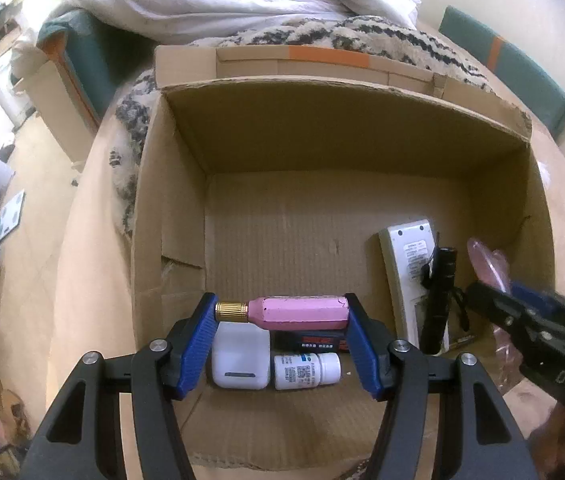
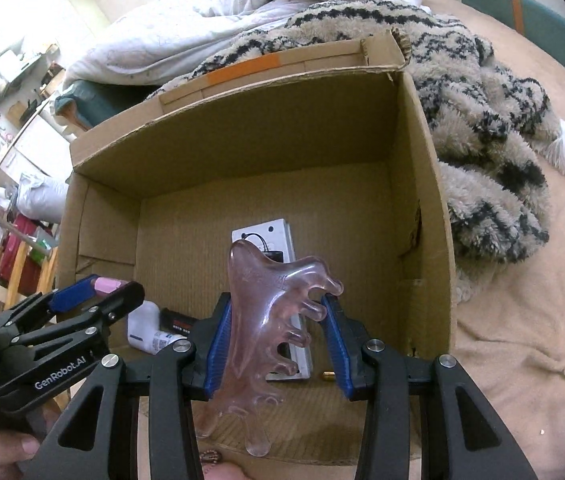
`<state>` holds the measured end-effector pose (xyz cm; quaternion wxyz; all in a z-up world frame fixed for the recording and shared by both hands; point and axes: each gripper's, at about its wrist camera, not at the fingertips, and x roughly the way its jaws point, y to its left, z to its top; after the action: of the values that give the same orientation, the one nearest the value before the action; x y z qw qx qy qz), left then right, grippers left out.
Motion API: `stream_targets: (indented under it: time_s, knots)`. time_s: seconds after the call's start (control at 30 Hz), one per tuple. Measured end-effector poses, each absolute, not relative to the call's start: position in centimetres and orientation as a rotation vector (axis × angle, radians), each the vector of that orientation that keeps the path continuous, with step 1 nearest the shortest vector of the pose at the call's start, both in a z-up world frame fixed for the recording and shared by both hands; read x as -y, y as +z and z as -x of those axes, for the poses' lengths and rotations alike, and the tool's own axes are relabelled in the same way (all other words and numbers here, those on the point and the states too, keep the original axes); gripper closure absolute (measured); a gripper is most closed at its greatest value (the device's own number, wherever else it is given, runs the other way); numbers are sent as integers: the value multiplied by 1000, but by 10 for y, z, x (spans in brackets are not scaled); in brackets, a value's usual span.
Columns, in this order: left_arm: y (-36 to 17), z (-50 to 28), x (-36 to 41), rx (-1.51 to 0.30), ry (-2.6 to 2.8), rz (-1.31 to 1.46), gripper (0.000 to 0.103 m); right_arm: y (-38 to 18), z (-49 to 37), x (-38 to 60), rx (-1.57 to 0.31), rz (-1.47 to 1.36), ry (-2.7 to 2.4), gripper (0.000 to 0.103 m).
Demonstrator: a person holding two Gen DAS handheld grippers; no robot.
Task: Organize rigid objects
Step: 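Lower the eraser and hair claw into the box and open both tools, then withdraw the right tool and grasp the white charger cube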
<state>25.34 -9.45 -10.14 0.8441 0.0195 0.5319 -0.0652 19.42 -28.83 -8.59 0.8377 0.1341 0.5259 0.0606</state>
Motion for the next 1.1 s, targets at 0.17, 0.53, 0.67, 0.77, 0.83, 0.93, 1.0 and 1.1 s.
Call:
stream_targets:
  time_s: [0.17, 0.53, 0.67, 0.77, 0.83, 0.93, 1.0, 1.1]
  knots:
    - [-99, -251, 93, -1127, -149, -8, 22, -83, -195, 291, -1101, -330, 139, 56]
    - [-80, -239, 96, -1121, -192, -17, 14, -68, -190, 302, -1045, -431, 174, 34]
    - [-64, -232, 90, -1102, -187, -33, 14, -66, -187, 305, -1034, -436, 164, 34]
    - [-53, -225, 84, -1078, -168, -40, 14, -62, -180, 309, -1022, -446, 157, 34]
    - [-48, -219, 79, -1074, -156, -34, 14, -59, -175, 310, -1016, -452, 158, 34]
    - [-42, -209, 69, -1069, -135, -21, 14, -53, -166, 310, -1010, -446, 164, 34]
    - [-39, -202, 60, -1067, -109, -6, 14, -49, -160, 309, -1006, -438, 170, 34]
    - [-39, -192, 47, -1069, -77, 12, 14, -44, -150, 306, -998, -426, 180, 34]
